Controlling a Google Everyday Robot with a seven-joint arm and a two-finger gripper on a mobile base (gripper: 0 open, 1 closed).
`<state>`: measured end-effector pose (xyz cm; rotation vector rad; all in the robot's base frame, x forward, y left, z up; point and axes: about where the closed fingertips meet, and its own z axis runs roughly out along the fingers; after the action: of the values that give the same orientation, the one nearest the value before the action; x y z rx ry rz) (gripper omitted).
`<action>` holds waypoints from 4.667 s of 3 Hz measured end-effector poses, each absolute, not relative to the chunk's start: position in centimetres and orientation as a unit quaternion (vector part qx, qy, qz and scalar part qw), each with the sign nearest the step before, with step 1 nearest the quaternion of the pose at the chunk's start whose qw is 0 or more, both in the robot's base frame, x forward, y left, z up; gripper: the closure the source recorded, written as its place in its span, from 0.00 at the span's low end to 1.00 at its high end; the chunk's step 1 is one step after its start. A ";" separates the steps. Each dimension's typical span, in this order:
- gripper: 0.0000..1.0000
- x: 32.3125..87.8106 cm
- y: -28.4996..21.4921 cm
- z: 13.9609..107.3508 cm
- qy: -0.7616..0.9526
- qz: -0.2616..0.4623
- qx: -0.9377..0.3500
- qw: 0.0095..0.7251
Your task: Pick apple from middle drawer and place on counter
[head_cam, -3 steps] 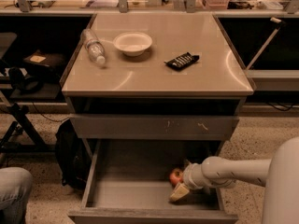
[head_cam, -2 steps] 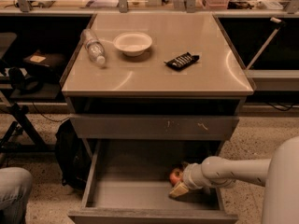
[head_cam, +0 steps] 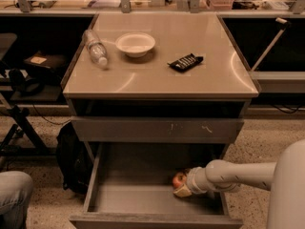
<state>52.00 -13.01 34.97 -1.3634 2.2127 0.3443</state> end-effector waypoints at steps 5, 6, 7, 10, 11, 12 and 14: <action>1.00 47.0 -20.3 62.7 0.804 0.026 -0.483 0.346; 1.00 48.6 -21.1 69.6 0.804 -0.011 -0.469 0.366; 1.00 50.6 -21.1 75.9 0.805 -0.045 -0.457 0.376; 1.00 61.6 -16.2 81.3 0.813 -0.074 -0.445 0.369; 1.00 63.0 -14.9 81.9 0.805 -0.065 -0.449 0.383; 1.00 63.0 -14.9 81.9 0.805 -0.065 -0.449 0.383; 1.00 70.4 -15.6 88.8 0.792 -0.123 -0.466 0.375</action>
Offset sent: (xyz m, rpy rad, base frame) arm -0.0343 -0.0504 0.1231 -0.0271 -0.1178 -0.0746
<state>70.44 -15.63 88.85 -1.1940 2.0265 -0.3148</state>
